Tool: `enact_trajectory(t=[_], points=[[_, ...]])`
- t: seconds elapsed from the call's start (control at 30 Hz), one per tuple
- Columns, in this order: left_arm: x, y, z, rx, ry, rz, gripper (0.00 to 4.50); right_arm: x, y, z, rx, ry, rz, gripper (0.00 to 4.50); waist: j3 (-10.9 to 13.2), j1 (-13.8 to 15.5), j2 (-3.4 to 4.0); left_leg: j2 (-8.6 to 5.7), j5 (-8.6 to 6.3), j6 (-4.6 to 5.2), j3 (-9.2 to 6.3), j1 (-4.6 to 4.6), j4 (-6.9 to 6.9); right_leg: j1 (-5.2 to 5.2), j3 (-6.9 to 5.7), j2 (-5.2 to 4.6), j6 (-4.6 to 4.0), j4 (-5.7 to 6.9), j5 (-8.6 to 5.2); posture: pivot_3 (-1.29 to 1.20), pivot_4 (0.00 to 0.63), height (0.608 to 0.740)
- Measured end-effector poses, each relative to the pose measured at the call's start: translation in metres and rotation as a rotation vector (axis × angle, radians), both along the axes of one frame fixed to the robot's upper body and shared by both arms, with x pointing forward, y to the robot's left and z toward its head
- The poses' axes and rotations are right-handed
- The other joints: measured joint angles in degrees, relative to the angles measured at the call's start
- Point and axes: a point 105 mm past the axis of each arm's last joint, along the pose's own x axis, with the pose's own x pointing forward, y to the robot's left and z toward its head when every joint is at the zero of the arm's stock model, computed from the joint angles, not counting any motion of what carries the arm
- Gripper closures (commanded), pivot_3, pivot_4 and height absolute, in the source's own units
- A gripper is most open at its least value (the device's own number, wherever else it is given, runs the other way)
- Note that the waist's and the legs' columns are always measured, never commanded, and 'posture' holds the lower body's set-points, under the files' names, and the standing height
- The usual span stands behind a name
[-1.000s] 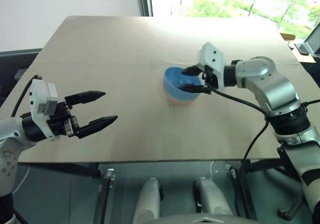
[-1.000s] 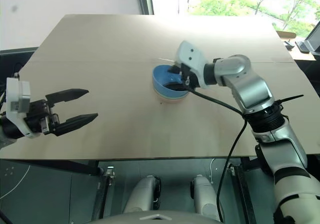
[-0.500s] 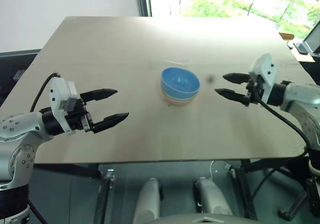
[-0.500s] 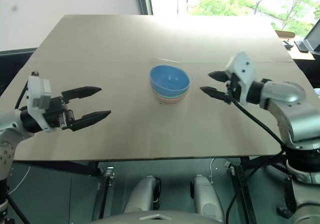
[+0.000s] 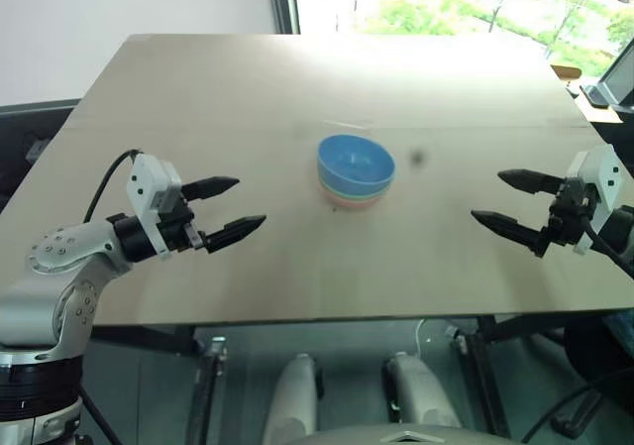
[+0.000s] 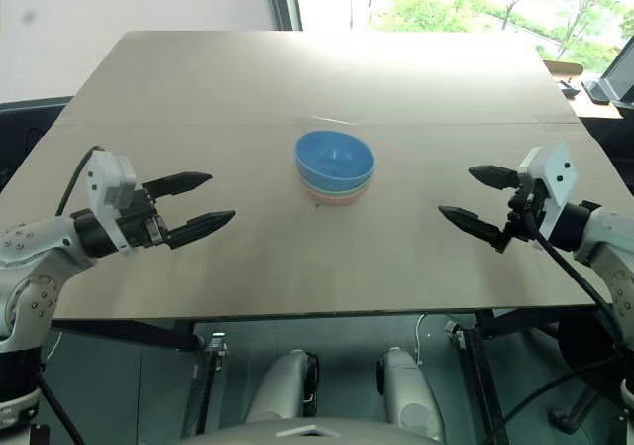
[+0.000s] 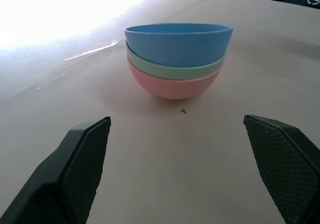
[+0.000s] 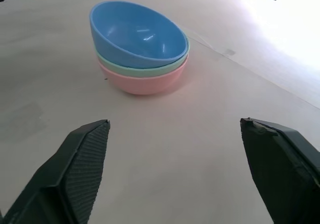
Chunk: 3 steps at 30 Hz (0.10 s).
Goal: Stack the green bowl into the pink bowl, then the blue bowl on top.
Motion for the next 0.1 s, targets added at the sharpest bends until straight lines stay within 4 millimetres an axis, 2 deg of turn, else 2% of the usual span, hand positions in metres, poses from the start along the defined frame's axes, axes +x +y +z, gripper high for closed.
enact_trajectory(t=[0.1], points=[[0.0030, -0.0014, -0.0020, 0.002, 0.008, -0.005, 0.00, 0.0000, -0.0009, 0.0040, -0.013, -0.022, -0.014, 0.04, -0.01, 0.18, -0.02, 0.00, 0.00, 0.00, 0.00, -0.01, 0.01, 0.02, 0.00, -0.01, 0.01, -0.04, 0.00, 0.00, 0.150, 0.740]])
